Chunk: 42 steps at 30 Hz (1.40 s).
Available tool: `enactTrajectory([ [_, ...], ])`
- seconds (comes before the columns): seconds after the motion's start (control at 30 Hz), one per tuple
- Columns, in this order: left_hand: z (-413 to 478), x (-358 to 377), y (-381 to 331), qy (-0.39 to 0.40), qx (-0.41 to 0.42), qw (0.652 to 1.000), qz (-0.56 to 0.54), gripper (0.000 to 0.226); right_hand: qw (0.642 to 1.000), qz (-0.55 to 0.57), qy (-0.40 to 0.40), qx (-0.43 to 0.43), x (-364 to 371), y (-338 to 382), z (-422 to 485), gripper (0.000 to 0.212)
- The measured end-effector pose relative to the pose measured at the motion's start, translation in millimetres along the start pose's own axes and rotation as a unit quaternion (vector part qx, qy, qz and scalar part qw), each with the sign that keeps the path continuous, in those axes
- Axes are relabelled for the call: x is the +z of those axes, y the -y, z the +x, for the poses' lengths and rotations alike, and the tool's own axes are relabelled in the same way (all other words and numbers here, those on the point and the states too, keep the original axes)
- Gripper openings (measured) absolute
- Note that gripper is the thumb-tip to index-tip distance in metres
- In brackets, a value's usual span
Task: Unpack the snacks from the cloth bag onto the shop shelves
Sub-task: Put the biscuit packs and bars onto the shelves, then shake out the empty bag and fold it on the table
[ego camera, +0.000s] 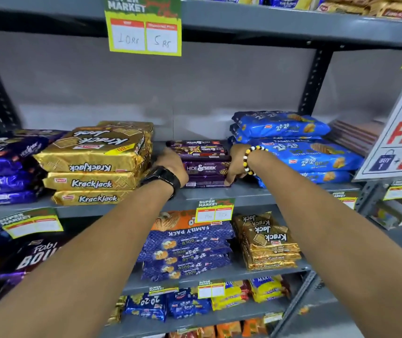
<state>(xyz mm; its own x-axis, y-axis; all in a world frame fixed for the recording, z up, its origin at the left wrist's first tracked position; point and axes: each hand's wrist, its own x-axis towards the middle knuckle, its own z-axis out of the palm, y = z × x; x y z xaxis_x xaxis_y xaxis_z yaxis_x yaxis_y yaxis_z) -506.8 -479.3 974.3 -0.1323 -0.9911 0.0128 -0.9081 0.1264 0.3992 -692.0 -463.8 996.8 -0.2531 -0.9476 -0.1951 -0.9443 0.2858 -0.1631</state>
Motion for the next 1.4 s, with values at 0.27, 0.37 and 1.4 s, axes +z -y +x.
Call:
enactTrajectory([
  [0.27,-36.4,-26.1,-0.9,-0.089,0.183,0.973,0.107,0.053,0.991,-0.038,-0.123,-0.048,-6.5,13.6,-31.7,0.081],
  [0.37,-59.2,-36.4,20.7,-0.193,0.247,0.943,0.109,0.046,0.973,0.024,-0.197,-0.116,-2.5,31.9,-52.0,0.081],
  [1.4,-559.9,18.8,807.8,-0.11,-0.552,0.827,-0.008,0.074,0.815,0.083,0.197,-0.539,546.9,684.1,-285.6,0.048],
])
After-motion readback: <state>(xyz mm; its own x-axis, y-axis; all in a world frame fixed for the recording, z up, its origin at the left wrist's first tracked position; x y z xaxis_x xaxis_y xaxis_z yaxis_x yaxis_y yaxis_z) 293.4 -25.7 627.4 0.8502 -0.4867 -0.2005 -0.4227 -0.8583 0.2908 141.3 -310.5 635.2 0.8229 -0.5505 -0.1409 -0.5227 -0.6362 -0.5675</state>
